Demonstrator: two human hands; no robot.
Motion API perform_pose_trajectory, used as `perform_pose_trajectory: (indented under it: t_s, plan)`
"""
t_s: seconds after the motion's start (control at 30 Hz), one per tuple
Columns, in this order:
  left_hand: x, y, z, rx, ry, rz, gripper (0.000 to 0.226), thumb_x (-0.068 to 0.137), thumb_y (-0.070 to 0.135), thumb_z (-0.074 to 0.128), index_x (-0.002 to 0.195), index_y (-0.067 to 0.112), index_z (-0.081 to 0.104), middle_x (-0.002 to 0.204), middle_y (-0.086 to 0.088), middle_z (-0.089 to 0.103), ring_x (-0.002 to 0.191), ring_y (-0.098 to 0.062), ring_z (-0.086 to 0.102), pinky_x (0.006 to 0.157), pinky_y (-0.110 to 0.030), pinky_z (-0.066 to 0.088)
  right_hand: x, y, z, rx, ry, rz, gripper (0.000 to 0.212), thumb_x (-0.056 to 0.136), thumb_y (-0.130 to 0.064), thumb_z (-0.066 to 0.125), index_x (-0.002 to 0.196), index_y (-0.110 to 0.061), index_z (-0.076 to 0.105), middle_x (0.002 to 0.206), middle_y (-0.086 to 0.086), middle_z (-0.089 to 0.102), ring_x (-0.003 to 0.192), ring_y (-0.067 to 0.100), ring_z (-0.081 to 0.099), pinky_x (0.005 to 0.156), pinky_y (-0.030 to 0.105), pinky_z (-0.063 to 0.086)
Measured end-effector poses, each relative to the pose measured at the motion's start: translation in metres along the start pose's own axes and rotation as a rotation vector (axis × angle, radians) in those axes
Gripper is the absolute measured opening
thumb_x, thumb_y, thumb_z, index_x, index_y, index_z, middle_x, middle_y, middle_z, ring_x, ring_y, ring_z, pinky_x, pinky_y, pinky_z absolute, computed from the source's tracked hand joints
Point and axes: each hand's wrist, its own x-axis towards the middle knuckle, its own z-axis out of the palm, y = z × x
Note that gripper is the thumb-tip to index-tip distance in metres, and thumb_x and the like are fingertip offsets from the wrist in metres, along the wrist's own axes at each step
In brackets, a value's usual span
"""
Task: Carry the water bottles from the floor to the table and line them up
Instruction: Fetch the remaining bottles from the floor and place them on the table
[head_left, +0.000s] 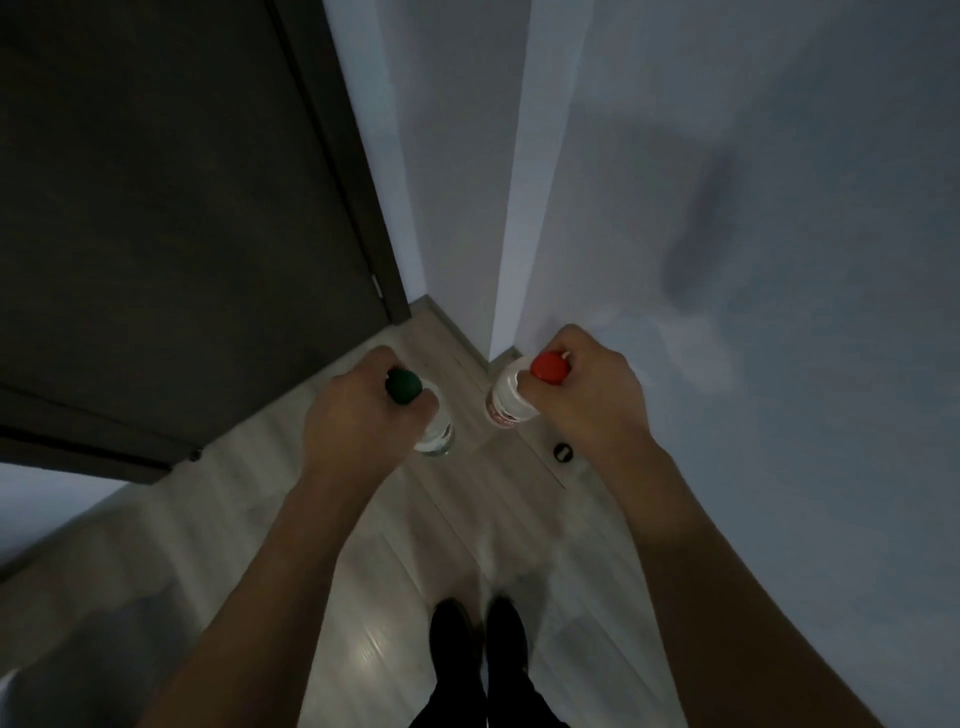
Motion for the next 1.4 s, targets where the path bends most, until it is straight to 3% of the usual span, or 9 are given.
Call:
perform_pose_trajectory:
  t_s: [0.2,0.4,0.53,0.73,0.87,0.97,1.4]
  plan:
    - [-0.053,0.059,-0.082,-0.115,0.110,0.045,0.016,0.075,0.034,0.074,0.078,0.027,0.059,0.065,0.010,0.059,0.061,-0.004,0.056,0.053,-0.024,0.037,-0.066,-0.049,-0.074,0.124,0.166,-0.024,0.022,0.069,-0.041,0.068,0.077,-0.028,0.052,0.069,-0.011,0.059,0.066,0.006,0.059,0.059,0.030,0.052]
    - [-0.087,0.093,-0.107,-0.169,0.131,0.110,0.015,0.073,0.032,0.076,0.076,0.028,0.061,0.065,0.010,0.061,0.059,-0.003,0.057,0.052,-0.022,0.036,-0.108,-0.052,-0.110,0.153,0.224,-0.030,0.017,0.067,-0.038,0.067,0.072,-0.028,0.055,0.068,-0.010,0.060,0.066,0.007,0.058,0.057,0.028,0.047]
    - [-0.096,0.107,-0.109,-0.229,0.122,0.193,0.013,0.073,0.028,0.076,0.074,0.023,0.064,0.064,0.008,0.061,0.062,-0.004,0.058,0.050,-0.021,0.038,-0.136,-0.048,-0.119,0.163,0.274,-0.003,0.018,0.067,-0.039,0.068,0.074,-0.028,0.055,0.070,-0.009,0.060,0.067,0.008,0.059,0.060,0.031,0.051]
    - [-0.094,0.128,-0.103,-0.309,-0.003,0.312,0.015,0.066,0.036,0.071,0.072,0.027,0.061,0.067,0.013,0.062,0.061,-0.005,0.060,0.053,-0.024,0.043,-0.170,-0.044,-0.136,0.139,0.430,0.087,0.019,0.069,-0.033,0.071,0.072,-0.027,0.054,0.062,-0.011,0.057,0.059,0.006,0.056,0.053,0.027,0.046]
    - [-0.087,0.145,-0.091,-0.322,-0.106,0.394,0.015,0.061,0.038,0.066,0.069,0.027,0.060,0.064,0.014,0.061,0.058,-0.006,0.057,0.052,-0.026,0.043,-0.196,-0.039,-0.147,0.136,0.554,0.263,0.018,0.066,-0.037,0.068,0.073,-0.027,0.054,0.064,-0.010,0.060,0.061,0.009,0.058,0.054,0.030,0.049]
    - [-0.088,0.163,-0.076,-0.328,-0.181,0.440,0.017,0.059,0.037,0.066,0.070,0.026,0.061,0.062,0.010,0.061,0.061,-0.012,0.060,0.057,-0.035,0.051,-0.223,-0.028,-0.157,0.108,0.656,0.350,0.018,0.067,-0.036,0.069,0.074,-0.026,0.056,0.065,-0.010,0.059,0.061,0.007,0.056,0.054,0.030,0.049]
    - [-0.197,0.268,-0.005,-0.370,-0.533,0.852,0.017,0.060,0.038,0.067,0.073,0.030,0.060,0.068,0.015,0.063,0.062,-0.006,0.059,0.056,-0.028,0.048,-0.376,0.033,-0.199,0.031,1.074,0.732,0.021,0.064,-0.040,0.066,0.073,-0.026,0.054,0.065,-0.012,0.059,0.062,0.007,0.056,0.057,0.033,0.052]
